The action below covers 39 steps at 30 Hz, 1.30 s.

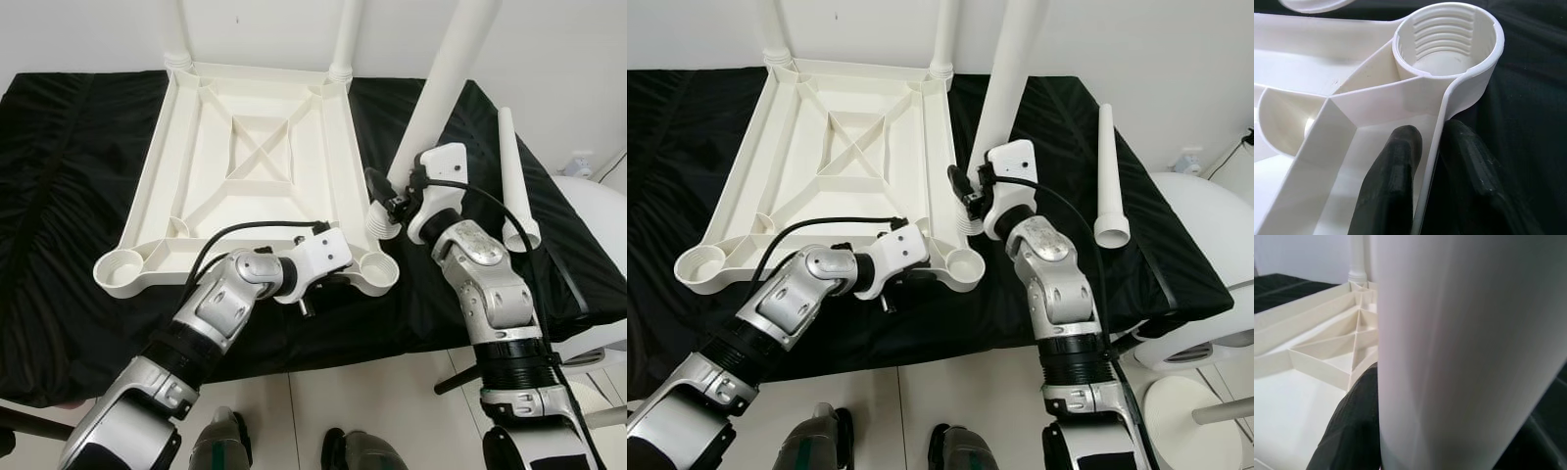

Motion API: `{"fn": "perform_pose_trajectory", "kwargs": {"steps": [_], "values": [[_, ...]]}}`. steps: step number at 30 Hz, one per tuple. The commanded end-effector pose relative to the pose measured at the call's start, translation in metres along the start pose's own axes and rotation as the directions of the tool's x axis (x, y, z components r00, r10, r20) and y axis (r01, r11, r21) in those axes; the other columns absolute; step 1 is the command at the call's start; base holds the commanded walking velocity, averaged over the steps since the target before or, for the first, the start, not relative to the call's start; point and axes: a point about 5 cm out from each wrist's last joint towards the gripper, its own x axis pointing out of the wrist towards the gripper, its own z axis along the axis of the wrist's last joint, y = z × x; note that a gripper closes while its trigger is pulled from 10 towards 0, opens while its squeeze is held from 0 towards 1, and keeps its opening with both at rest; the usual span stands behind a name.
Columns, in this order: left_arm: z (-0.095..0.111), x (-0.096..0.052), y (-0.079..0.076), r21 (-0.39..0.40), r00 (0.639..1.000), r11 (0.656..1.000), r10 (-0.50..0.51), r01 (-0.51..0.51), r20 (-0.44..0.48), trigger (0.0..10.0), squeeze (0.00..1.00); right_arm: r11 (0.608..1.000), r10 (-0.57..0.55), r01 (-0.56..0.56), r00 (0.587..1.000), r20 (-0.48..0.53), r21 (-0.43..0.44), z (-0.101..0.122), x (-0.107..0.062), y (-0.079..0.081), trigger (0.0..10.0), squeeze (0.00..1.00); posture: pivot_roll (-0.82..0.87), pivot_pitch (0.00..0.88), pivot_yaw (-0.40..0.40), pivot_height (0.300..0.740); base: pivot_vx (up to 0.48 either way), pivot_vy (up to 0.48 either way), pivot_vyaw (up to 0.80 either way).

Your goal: Building children table

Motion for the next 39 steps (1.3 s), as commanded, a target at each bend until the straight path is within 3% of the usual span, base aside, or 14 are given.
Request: {"fn": "perform_pose_trajectory", "kwargs": {"steps": [1, 13, 14, 15, 17, 18, 19, 23, 24, 25, 26, 30, 32, 39], "values": [[0.0102, -0.0005, 0.0064, 0.090, 1.000, 0.996, 0.003, -0.003, 0.005, 10.0, 0.00, 1.000, -0.001, 0.001, 1.000, 0.005, 0.017, 0.0029, -0.0031, -0.0024, 10.0, 0.00, 0.02, 0.087, -0.052, 0.740, 0.000, 0.000, 0.00], [0.0111, -0.0012, 0.0072, 0.091, 1.000, 0.996, 0.004, -0.005, 0.014, 10.0, 0.00, 0.998, 0.024, -0.024, 1.000, -0.003, 0.060, 0.0031, -0.0079, -0.0002, 10.0, 0.00, 0.02, 0.091, -0.050, 0.740, 0.000, 0.000, 0.00], [0.0116, -0.0019, 0.0077, 0.083, 1.000, 0.997, 0.006, -0.008, 0.025, 9.1, 0.00, 0.998, 0.027, -0.026, 1.000, -0.005, 0.057, 0.0028, -0.0089, 0.0002, 10.0, 0.00, 0.02, 0.092, -0.049, 0.740, 0.000, 0.000, 0.00], [0.0121, -0.0026, 0.0078, 0.076, 0.999, 0.997, 0.002, -0.005, 0.033, 0.0, 0.00, 0.998, 0.028, -0.027, 1.000, -0.007, 0.055, 0.0026, -0.0096, 0.0002, 10.0, 0.00, 0.02, 0.091, -0.048, 0.740, 0.000, 0.000, 0.00], [0.0125, -0.0030, 0.0077, 0.072, 0.999, 0.997, -0.001, -0.002, 0.039, 0.0, 0.00, 0.998, 0.028, -0.028, 1.000, -0.007, 0.054, 0.0025, -0.0101, 0.0002, 10.0, 0.00, 0.02, 0.092, -0.049, 0.740, 0.000, 0.000, 0.00], [0.0125, -0.0029, 0.0081, 0.075, 0.999, 0.997, 0.004, -0.007, 0.035, 1.8, 0.00, 0.998, 0.029, -0.028, 1.000, -0.008, 0.053, 0.0027, -0.0105, 0.0000, 10.0, 0.00, 0.02, 0.092, -0.049, 0.740, 0.000, 0.000, 0.00], [0.0118, -0.0021, 0.0093, 0.086, 1.000, 0.996, 0.017, -0.019, 0.022, 10.0, 0.00, 0.998, 0.028, -0.028, 1.000, -0.008, 0.051, 0.0030, -0.0110, -0.0004, 10.0, 0.00, 0.02, 0.092, -0.049, 0.740, 0.000, 0.000, 0.00], [0.0109, -0.0013, 0.0104, 0.083, 1.000, 0.996, 0.024, -0.026, 0.014, 10.0, 0.00, 0.999, 0.027, -0.026, 1.000, -0.007, 0.047, 0.0037, -0.0114, -0.0011, 10.0, 0.00, 0.02, 0.092, -0.049, 0.740, 0.000, 0.000, 0.00], [0.0107, -0.0013, 0.0105, 0.074, 1.000, 0.997, 0.024, -0.025, 0.014, 10.0, 0.84, 0.999, 0.026, -0.026, 1.000, -0.007, 0.046, 0.0038, -0.0115, -0.0012, 10.0, 0.00, 0.02, 0.092, -0.049, 0.740, 0.000, 0.000, 0.00], [0.0107, -0.0013, 0.0105, 0.074, 1.000, 0.997, 0.024, -0.025, 0.014, 10.0, 0.84, 0.999, 0.026, -0.026, 1.000, -0.007, 0.046, 0.0038, -0.0115, -0.0012, 10.0, 0.00, 0.02, 0.092, -0.049, 0.740, 0.000, 0.000, 0.00], [0.0115, -0.0016, 0.0105, 0.069, 1.000, 0.997, 0.019, -0.020, 0.020, 10.0, 1.00, 0.999, 0.026, -0.026, 1.000, -0.006, 0.044, 0.0041, -0.0115, -0.0013, 10.0, 0.00, 0.02, 0.091, -0.048, 0.740, 0.000, 0.000, 0.00], [0.0132, -0.0030, 0.0117, 0.082, 1.000, 0.996, 0.022, -0.024, 0.022, 10.0, 1.00, 0.999, 0.026, -0.026, 1.000, -0.005, 0.043, 0.0044, -0.0113, -0.0013, 10.0, 0.00, 0.02, 0.090, -0.048, 0.740, 0.000, 0.000, 0.00], [0.0135, -0.0036, 0.0116, 0.099, 1.000, 0.995, 0.018, -0.019, 0.018, 10.0, 0.00, 0.998, 0.028, -0.028, 1.000, -0.004, 0.047, 0.0045, -0.0114, -0.0010, 10.0, 0.00, 0.02, 0.090, -0.048, 0.740, 0.000, 0.000, 0.00], [0.0144, -0.0045, 0.0104, 0.112, 1.000, 0.994, 0.007, -0.009, 0.022, 10.0, 0.00, 0.998, 0.038, -0.038, 0.999, -0.007, 0.052, 0.0042, -0.0121, 0.0003, 10.0, 0.00, 0.02, 0.092, -0.048, 0.740, 0.000, 0.000, 0.00]]}}
